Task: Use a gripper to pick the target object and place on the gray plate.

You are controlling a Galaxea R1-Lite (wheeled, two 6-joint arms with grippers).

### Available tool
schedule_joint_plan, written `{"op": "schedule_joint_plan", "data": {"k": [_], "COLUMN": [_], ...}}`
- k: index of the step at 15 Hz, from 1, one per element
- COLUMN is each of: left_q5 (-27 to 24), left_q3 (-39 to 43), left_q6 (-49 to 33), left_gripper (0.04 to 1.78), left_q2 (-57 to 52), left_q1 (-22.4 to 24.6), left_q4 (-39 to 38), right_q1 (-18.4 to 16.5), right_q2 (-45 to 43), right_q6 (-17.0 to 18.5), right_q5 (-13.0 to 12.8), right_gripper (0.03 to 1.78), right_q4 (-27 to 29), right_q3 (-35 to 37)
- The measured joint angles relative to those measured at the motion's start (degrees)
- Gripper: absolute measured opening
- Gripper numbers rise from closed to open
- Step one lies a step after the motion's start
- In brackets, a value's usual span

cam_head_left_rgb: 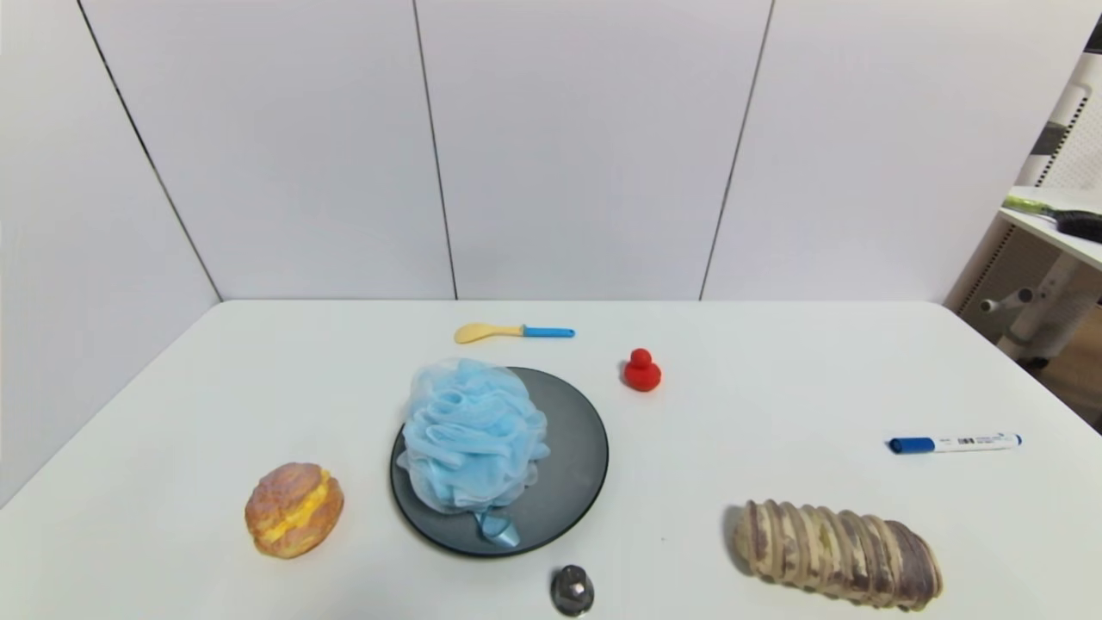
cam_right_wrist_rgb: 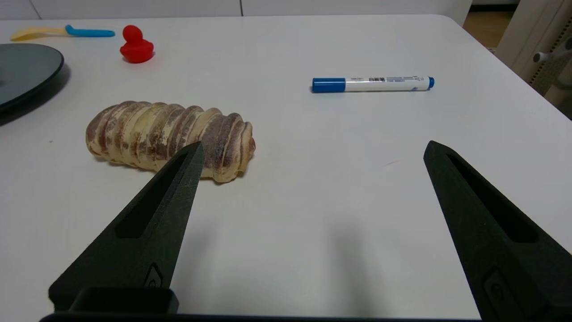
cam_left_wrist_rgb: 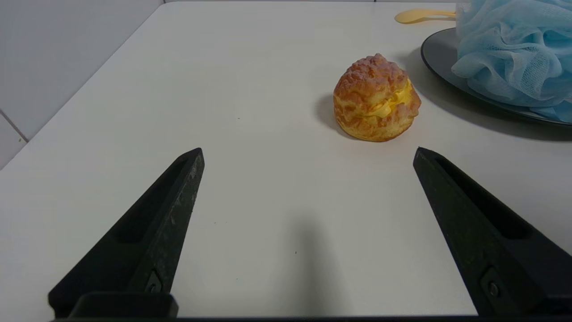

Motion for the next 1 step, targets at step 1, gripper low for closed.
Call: {"op": "schedule_joint_plan", "data": {"k": [1], "left_q5": [-0.02], "left_q3": [0.0], "left_q6": [-0.02], "left_gripper": [1.69], "left_q2": [0.0], "left_q1": [0.0], "left_q4": [-0.02], "right_q1": [0.0], "right_q2": [0.0], "right_q6": [0.3], "right_q5": [-0.02], "right_gripper": [1.69], "right_q4": [-0.02], "right_q3": [0.0]}}
